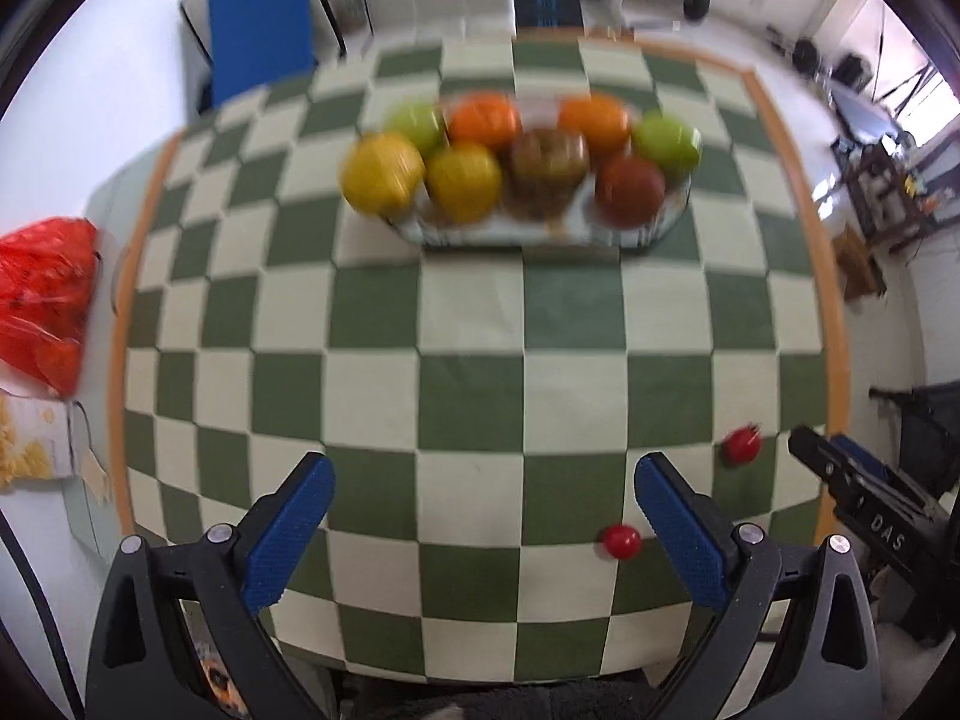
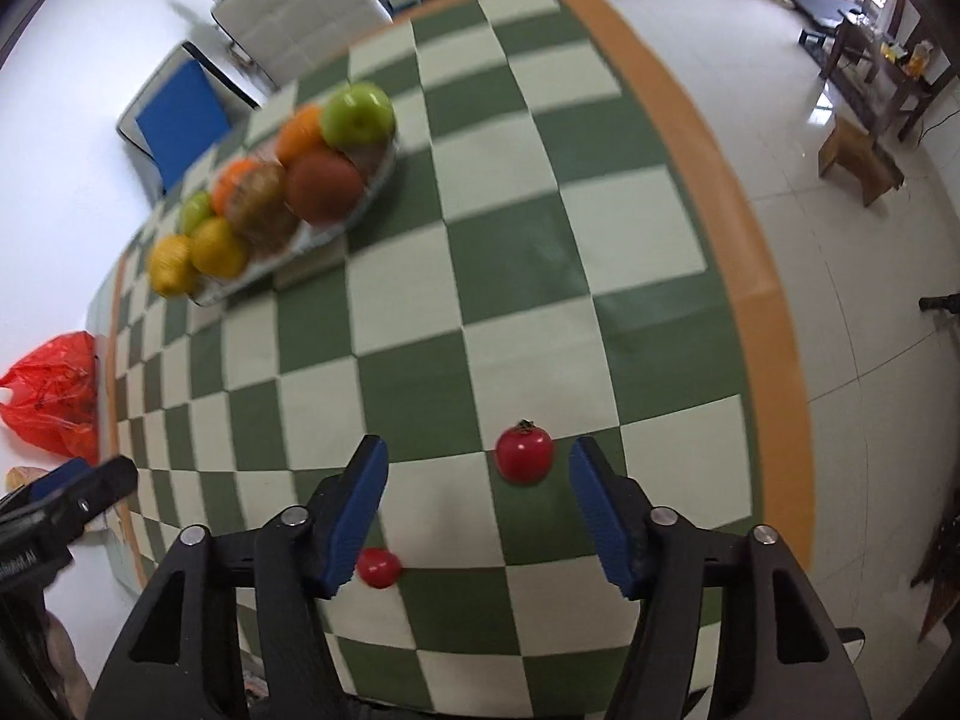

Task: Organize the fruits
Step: 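Grasp a red tomato with the right tool while the left tool grasps the other tomato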

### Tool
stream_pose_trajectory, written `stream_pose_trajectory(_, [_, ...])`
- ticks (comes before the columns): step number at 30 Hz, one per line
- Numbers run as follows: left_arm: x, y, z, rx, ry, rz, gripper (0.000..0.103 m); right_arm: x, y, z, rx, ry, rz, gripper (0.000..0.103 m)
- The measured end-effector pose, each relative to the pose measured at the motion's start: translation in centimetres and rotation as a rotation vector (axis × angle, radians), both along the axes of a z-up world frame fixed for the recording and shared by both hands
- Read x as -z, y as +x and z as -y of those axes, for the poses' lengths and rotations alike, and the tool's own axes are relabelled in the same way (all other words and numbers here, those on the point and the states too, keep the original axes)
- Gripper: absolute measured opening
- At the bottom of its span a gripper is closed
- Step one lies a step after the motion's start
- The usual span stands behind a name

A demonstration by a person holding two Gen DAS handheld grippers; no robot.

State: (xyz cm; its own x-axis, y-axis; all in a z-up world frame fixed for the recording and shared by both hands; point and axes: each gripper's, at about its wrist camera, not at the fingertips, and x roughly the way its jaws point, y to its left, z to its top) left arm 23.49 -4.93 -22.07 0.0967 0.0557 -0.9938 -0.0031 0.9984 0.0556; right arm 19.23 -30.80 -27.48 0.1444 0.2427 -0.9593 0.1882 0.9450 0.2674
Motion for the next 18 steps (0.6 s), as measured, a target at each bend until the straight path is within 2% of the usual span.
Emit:
stream_pose_trajectory(2, [3.2,-0.2,0.9,0.010,0.002,-0.084,0.099,2.8,0.3,-0.2,-0.007,0.006,-0.038,0.060])
stream_pose_trajectory(3, [4.5,-0.4,1.2,0.014,-0.003,-0.124,0.098,3.8,0.5,-0.3,-0.013,0.009,-0.051,0.055])
stream_pose_trajectory(5, [6.8,-1.0,1.7,0.013,-0.020,-0.192,0.093,5.3,0.7,-0.8,-0.038,-0.004,-0.063,0.051])
stream_pose_trajectory(8, [8.6,-1.8,2.7,0.021,-0.059,-0.251,0.090,6.5,0.9,-1.6,-0.083,-0.047,-0.074,0.044])
stream_pose_trajectory(10, [9.3,-2.3,3.7,0.041,-0.093,-0.280,0.090,7.1,0.6,-1.5,-0.093,-0.038,-0.087,0.033])
stream_pose_trajectory(15, [10.7,-3.7,7.4,0.129,-0.136,-0.336,0.090,6.9,0.0,-0.9,-0.083,-0.021,-0.080,0.033])
stream_pose_trajectory(16, [11.1,-4.0,8.2,0.152,-0.139,-0.347,0.088,6.8,0.0,-0.6,-0.079,-0.018,-0.080,0.033])
stream_pose_trajectory(17, [11.6,-4.2,8.7,0.167,-0.133,-0.359,0.078,6.5,-0.1,-0.3,-0.074,-0.017,-0.076,0.033])
stream_pose_trajectory(18, [12.1,-4.5,9.3,0.180,-0.132,-0.381,0.073,6.3,-0.1,0.0,-0.070,-0.017,-0.072,0.033])
